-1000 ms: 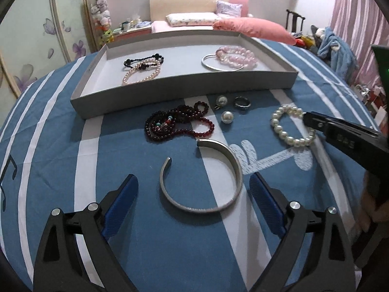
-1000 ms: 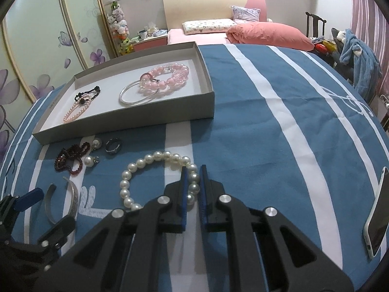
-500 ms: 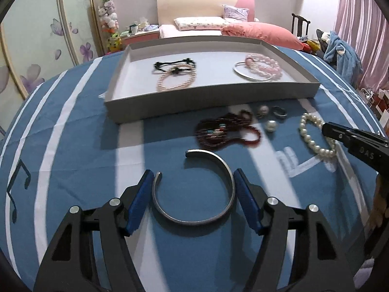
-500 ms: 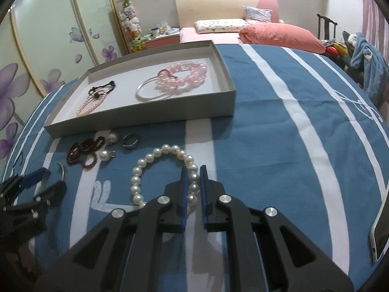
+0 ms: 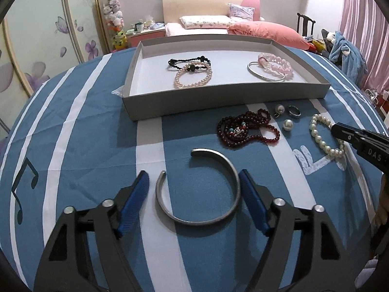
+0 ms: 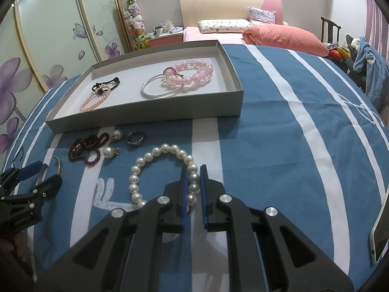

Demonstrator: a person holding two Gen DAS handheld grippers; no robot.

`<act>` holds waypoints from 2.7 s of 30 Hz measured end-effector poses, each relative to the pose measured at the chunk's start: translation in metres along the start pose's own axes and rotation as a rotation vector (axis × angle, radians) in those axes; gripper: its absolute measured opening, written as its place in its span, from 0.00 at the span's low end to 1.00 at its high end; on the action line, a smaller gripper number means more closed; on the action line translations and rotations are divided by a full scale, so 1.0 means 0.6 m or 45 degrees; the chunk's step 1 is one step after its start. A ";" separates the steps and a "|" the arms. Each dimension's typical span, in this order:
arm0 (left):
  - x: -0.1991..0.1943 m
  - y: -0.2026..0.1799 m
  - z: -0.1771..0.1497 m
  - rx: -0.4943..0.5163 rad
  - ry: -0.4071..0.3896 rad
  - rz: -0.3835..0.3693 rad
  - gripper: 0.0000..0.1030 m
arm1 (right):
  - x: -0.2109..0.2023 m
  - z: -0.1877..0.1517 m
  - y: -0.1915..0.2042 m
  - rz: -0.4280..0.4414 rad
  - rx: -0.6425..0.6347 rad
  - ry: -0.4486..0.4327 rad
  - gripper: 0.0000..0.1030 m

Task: Organize jewelry
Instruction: 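Close and lift the right tool on the white pearl bracelet while the left tool closes on the silver cuff, then carry the pearl bracelet and silver cuff over the tray and open both tools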

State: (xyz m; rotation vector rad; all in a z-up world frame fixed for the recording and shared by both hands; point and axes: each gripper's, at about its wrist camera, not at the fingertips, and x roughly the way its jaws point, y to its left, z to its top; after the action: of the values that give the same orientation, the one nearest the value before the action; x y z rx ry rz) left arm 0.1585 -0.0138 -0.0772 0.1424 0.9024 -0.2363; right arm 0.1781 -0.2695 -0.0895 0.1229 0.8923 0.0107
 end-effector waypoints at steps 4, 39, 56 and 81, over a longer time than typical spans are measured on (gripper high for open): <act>-0.003 0.007 -0.001 -0.025 -0.008 -0.013 0.65 | -0.001 -0.001 0.005 -0.023 -0.027 0.000 0.10; -0.101 0.019 0.012 -0.082 -0.401 0.030 0.65 | -0.134 0.019 0.058 0.224 0.046 -0.414 0.09; -0.139 -0.007 0.061 -0.048 -0.680 0.157 0.65 | -0.189 0.061 0.106 0.077 -0.058 -0.741 0.09; -0.058 -0.003 0.143 -0.061 -0.704 0.182 0.65 | -0.089 0.164 0.103 0.046 -0.013 -0.739 0.09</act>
State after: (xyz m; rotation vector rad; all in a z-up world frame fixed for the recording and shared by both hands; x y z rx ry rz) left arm 0.2022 -0.0293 0.0027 0.0893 0.3460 -0.1106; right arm 0.2235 -0.2218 0.0198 0.1239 0.3100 0.0122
